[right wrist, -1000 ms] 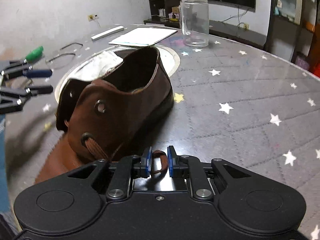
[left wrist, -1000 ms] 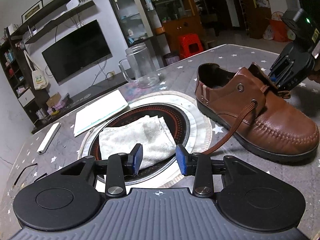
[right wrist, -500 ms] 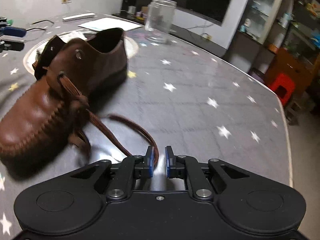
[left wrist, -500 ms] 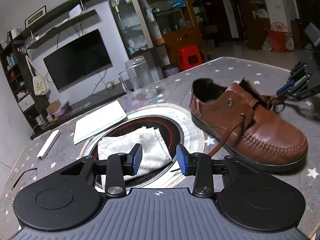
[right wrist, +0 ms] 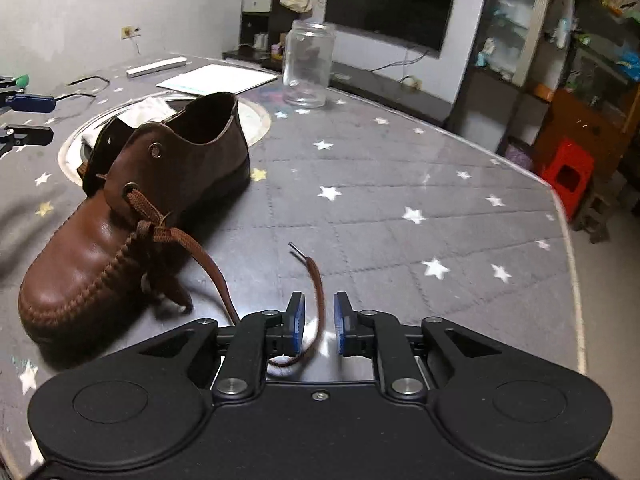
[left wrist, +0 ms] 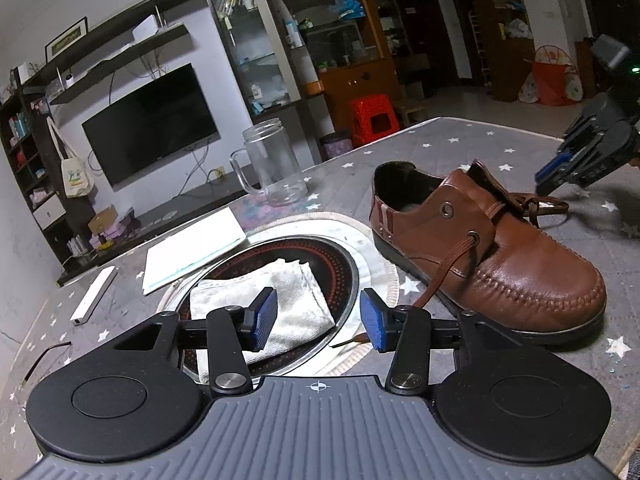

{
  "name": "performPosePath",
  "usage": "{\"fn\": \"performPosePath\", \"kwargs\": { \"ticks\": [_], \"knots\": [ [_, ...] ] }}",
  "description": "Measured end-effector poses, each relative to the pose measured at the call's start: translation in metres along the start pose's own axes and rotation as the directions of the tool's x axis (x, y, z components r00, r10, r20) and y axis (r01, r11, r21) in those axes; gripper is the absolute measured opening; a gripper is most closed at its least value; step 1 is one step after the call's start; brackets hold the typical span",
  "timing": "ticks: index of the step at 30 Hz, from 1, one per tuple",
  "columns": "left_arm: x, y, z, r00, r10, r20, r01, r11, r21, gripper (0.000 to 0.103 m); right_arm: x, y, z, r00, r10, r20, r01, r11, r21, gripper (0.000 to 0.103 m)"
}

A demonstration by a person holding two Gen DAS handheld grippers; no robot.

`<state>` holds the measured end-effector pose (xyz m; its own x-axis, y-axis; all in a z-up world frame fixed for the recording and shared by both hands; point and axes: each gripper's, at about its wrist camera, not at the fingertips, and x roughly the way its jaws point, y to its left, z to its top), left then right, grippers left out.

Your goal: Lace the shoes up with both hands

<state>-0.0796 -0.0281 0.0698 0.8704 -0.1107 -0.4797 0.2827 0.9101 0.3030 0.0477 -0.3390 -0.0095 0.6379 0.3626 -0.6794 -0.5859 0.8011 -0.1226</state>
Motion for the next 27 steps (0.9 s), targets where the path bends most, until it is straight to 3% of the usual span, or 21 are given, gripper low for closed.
{"fn": "performPosePath", "kwargs": {
  "ticks": [12, 14, 22, 27],
  "knots": [
    [0.002, -0.017, 0.017, 0.994, -0.102, 0.039, 0.101, 0.994, 0.032, 0.047, 0.022, -0.015, 0.0, 0.999, 0.044, -0.009, -0.043, 0.996, 0.083, 0.013],
    [0.001, -0.022, 0.022, 0.991, -0.129, 0.047, 0.127, 0.991, 0.038, 0.048, 0.02, -0.009, -0.001, 0.999, 0.042, 0.001, -0.042, 0.998, 0.054, 0.003],
    [0.009, -0.04, 0.054, 0.975, -0.213, 0.066, 0.211, 0.977, 0.032, 0.048, -0.015, 0.025, 0.007, 0.992, -0.017, 0.122, 0.029, 0.995, -0.094, 0.002],
    [0.025, -0.051, 0.071, 0.97, -0.239, 0.05, 0.239, 0.971, 0.019, 0.048, -0.042, 0.048, 0.013, 0.982, -0.003, 0.187, 0.038, 0.982, -0.186, 0.002]
  ]
}}
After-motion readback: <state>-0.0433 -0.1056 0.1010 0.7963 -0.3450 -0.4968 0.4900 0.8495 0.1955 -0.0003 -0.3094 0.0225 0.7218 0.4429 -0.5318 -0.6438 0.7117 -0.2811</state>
